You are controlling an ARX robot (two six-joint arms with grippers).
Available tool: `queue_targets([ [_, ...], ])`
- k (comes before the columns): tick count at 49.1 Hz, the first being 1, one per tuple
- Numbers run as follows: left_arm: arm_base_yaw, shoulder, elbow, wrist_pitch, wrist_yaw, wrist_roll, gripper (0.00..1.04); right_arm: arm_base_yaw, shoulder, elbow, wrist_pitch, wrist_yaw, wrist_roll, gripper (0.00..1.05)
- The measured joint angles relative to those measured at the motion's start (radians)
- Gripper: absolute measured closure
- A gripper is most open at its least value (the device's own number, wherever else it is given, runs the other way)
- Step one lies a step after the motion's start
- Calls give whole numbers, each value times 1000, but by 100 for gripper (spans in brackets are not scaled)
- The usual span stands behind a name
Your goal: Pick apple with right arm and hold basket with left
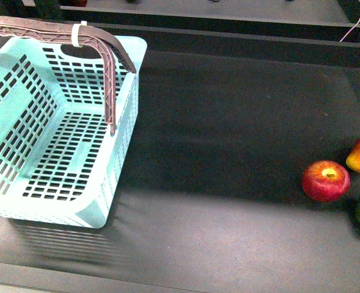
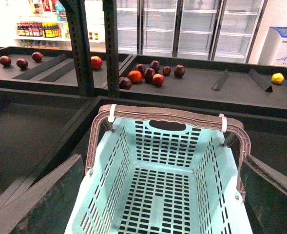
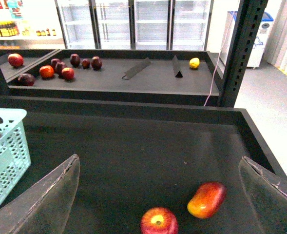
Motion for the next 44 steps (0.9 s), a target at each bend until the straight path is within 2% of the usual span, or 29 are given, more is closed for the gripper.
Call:
queue_targets([
  [35, 0, 0, 0, 0, 0, 0, 7, 0, 0, 0, 0, 0, 0, 9],
  [38, 46, 68, 45, -126, 164, -156, 7, 0, 0, 0, 0, 0, 0, 9],
  [40, 57, 137, 66, -145, 233, -301, 7, 0, 0, 0, 0, -1, 0, 9],
  [44, 49, 236, 88, -93, 260, -496, 7, 0, 0, 0, 0, 0, 0, 9],
])
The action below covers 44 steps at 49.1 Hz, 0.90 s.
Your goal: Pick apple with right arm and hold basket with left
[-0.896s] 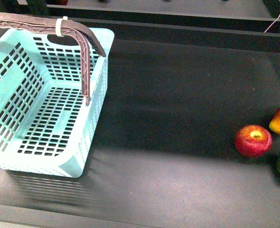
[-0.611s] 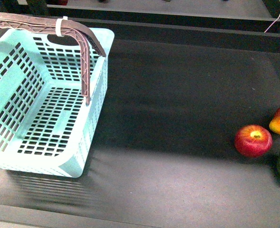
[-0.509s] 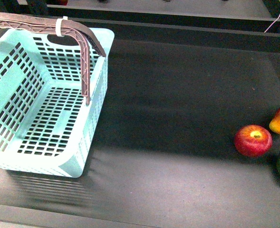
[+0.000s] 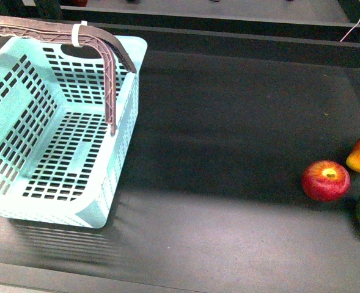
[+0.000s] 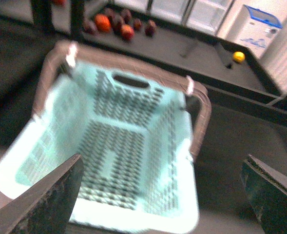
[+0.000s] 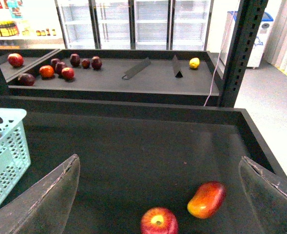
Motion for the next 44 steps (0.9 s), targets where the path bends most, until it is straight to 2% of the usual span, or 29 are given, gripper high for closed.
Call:
queue_targets([
  [5, -26, 151, 47, 133, 2, -201, 7, 0, 0, 0, 0, 0, 0, 9],
  [13, -40, 423, 130, 327, 18, -380, 7, 0, 0, 0, 0, 0, 0, 9],
  [18, -52, 634, 202, 416, -22, -494, 7, 0, 0, 0, 0, 0, 0, 9],
  [29, -87, 1003, 355, 503, -88, -585, 7, 0, 0, 0, 0, 0, 0, 9],
  [44, -95, 1309, 551, 478, -123, -641, 7, 0, 0, 0, 0, 0, 0, 9],
])
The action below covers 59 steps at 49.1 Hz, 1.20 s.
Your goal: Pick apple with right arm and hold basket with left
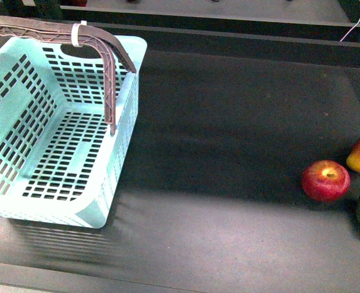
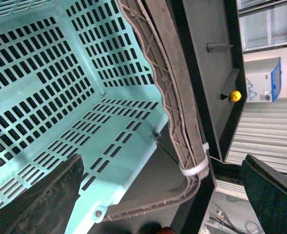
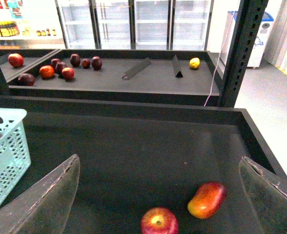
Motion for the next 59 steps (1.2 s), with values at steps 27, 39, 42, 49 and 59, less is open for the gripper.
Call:
queue_targets([
  [27, 50, 324, 367, -106, -1, -11, 7, 0, 0, 0, 0, 0, 0, 9],
  [39, 44, 354, 377, -110, -11, -27, 27, 0, 0, 0, 0, 0, 0, 9],
  [42, 39, 364, 378, -113, -16, -29, 41, 0, 0, 0, 0, 0, 0, 9],
  [49, 31, 381, 401, -126, -25, -37, 66, 0, 0, 0, 0, 0, 0, 9],
  [59, 24, 382, 409, -134, -26, -130, 82, 0, 0, 0, 0, 0, 0, 9],
])
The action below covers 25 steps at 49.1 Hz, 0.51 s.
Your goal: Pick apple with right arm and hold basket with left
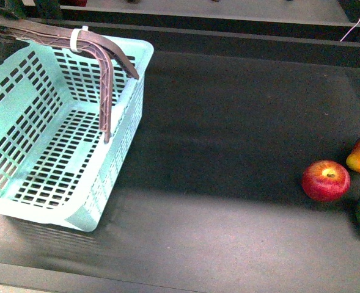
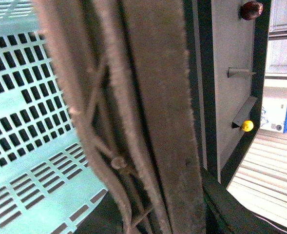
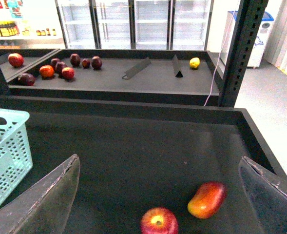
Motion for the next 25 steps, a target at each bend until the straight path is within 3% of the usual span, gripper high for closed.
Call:
queue_targets([
  [25, -11, -156, -100, -6, 15, 27, 86, 0, 0, 0, 0, 0, 0, 9],
])
